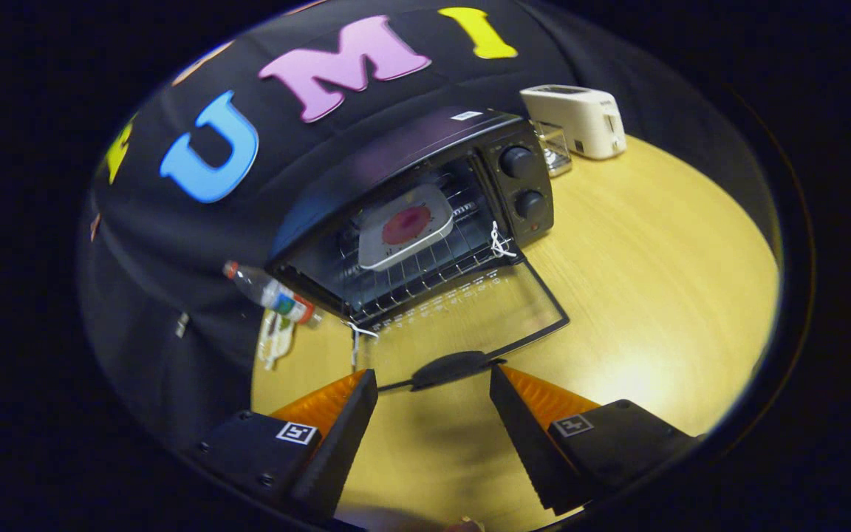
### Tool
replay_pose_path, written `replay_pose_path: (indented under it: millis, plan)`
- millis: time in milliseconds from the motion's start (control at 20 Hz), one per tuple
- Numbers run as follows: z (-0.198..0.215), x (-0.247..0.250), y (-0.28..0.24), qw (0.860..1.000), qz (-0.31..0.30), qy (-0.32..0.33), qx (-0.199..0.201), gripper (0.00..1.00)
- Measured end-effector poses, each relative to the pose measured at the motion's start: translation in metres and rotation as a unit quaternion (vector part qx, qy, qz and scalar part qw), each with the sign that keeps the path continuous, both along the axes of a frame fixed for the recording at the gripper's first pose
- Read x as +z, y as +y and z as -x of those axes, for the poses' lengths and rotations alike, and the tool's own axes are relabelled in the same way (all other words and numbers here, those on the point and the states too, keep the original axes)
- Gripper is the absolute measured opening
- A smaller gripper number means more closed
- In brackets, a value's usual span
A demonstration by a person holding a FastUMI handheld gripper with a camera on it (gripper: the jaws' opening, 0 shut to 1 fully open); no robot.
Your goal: Open the toaster oven, put the food inside, and close the toaster oven door.
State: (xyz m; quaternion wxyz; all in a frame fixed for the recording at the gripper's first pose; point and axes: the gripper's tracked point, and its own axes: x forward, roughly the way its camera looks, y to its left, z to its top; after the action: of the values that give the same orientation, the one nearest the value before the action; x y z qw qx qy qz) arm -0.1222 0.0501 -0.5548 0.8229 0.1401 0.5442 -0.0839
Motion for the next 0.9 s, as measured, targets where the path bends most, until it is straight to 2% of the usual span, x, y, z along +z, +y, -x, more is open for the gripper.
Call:
replay_pose_path:
  millis: [100,150,250,500,600,700,900]
  plan:
    - [0.012,-0.022,-0.009,0.996,0.057,0.012,0.071,0.99]
    - [0.019,-0.033,-0.008,0.994,0.069,0.019,0.089,0.99]
    - [0.029,-0.05,0.003,0.992,0.059,0.04,0.102,1.0]
    - [0.026,-0.09,0.003,0.992,0.062,0.066,0.086,1.0]
    - [0.017,-0.1,-0.001,0.991,0.073,0.065,0.095,1.0]
    - [0.013,-0.107,-0.001,0.986,0.087,0.063,0.13,0.99]
    - [0.009,-0.102,-0.003,0.983,0.094,0.059,0.143,0.99]
